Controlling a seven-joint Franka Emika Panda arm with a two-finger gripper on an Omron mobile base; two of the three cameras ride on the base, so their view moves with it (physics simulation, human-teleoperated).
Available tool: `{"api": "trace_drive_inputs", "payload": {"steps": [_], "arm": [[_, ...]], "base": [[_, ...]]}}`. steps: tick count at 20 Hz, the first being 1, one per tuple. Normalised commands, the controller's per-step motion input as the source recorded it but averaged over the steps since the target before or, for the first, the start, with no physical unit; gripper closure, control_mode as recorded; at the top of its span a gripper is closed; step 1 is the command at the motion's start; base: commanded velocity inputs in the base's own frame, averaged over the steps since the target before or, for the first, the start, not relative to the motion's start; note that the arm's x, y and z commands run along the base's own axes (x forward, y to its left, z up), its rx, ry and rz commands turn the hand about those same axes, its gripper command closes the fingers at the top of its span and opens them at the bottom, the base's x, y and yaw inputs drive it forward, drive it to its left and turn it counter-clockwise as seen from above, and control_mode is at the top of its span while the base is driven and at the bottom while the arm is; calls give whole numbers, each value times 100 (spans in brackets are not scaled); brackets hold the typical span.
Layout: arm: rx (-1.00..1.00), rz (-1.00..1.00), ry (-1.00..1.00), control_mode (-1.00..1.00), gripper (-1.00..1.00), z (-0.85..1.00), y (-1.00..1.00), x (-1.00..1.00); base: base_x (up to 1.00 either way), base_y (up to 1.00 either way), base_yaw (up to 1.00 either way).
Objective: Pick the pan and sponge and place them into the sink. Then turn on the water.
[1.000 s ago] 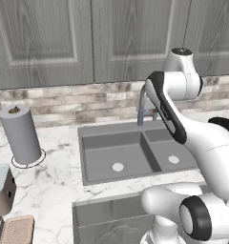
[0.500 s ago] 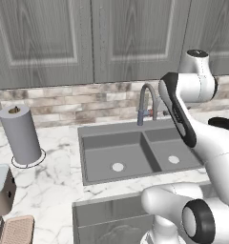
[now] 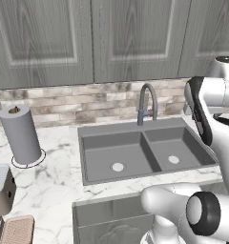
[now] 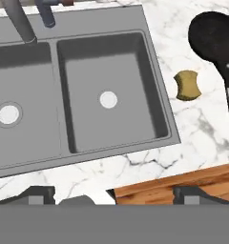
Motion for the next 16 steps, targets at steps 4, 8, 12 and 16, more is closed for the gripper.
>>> {"api": "trace_drive_inputs", "payload": {"steps": [4,8,12,16], "arm": [[0,-23,13,-100,-100,-66,-100,1],[0,-12,6,-100,-100,-59,-100,19],[0,-2,3,-100,-100,-33,-100,38],[0,5,0,-100,-100,-18,-95,7]], "base": [[0,0,0],[0,0,0],[0,0,0],[0,0,0]]}}
